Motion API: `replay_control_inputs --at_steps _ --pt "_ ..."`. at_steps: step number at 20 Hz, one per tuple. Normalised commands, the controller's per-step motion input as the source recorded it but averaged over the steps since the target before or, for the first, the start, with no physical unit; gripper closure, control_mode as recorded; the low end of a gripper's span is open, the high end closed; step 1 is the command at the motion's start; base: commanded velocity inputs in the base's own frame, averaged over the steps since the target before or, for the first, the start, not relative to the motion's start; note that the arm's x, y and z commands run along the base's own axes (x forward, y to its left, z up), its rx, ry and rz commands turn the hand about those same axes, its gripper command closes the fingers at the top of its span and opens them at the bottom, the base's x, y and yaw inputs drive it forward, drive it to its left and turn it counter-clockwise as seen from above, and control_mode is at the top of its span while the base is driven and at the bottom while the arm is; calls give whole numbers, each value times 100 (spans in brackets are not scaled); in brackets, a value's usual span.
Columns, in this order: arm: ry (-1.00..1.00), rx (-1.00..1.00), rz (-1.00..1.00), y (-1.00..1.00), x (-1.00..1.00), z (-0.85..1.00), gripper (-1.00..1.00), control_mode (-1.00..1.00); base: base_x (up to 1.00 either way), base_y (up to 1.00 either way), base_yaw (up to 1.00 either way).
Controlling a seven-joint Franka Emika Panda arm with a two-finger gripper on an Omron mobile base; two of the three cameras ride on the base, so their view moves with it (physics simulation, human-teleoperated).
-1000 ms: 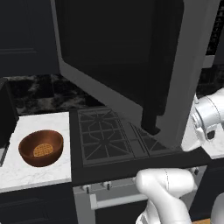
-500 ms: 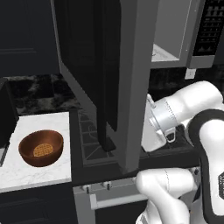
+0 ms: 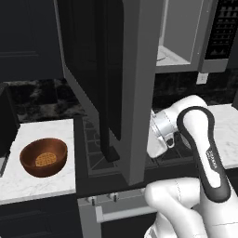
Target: Open the microwave, place the bowl with waffle inside the microwave, then close the microwave door and turn it on.
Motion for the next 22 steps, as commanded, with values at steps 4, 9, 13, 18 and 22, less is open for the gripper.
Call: replay_control_inputs --at_steps 4,9,13,18,22 --pt "21 0 4 47 100 -100 -100 -100 0 0 0" --pt "16 1 0 79 100 -54 -100 -100 0 0 0" --pt "3 0 0 100 81 -1 -100 -100 0 0 0" --pt "4 -2 0 92 79 -28 -100 -100 0 0 0" --pt "3 0 0 21 61 -69 -100 -100 0 0 0"
